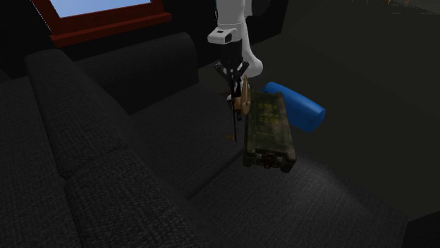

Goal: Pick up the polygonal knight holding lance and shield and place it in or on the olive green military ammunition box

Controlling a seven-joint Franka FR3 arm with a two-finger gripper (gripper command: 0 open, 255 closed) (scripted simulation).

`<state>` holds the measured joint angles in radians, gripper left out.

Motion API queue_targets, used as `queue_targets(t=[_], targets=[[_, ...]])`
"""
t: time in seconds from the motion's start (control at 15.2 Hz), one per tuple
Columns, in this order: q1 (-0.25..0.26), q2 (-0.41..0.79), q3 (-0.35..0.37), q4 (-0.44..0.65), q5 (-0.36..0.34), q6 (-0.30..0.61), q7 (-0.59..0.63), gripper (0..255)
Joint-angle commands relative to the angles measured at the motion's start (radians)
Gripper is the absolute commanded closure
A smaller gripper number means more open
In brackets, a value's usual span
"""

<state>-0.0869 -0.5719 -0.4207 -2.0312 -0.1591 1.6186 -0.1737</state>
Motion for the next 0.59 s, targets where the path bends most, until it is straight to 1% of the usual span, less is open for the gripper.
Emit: queue_targets(t=[0.0,0.26,0.53], targets=[[-0.003,-0.051,0.047,-0.039,0.001,-0.015,0.047,255],[-0.002,-0.14,0.139,-0.098,0.021,-0.054,0.137,255],[0.006,-0.214,0.229,-0.14,0.057,-0.095,0.226,255]])
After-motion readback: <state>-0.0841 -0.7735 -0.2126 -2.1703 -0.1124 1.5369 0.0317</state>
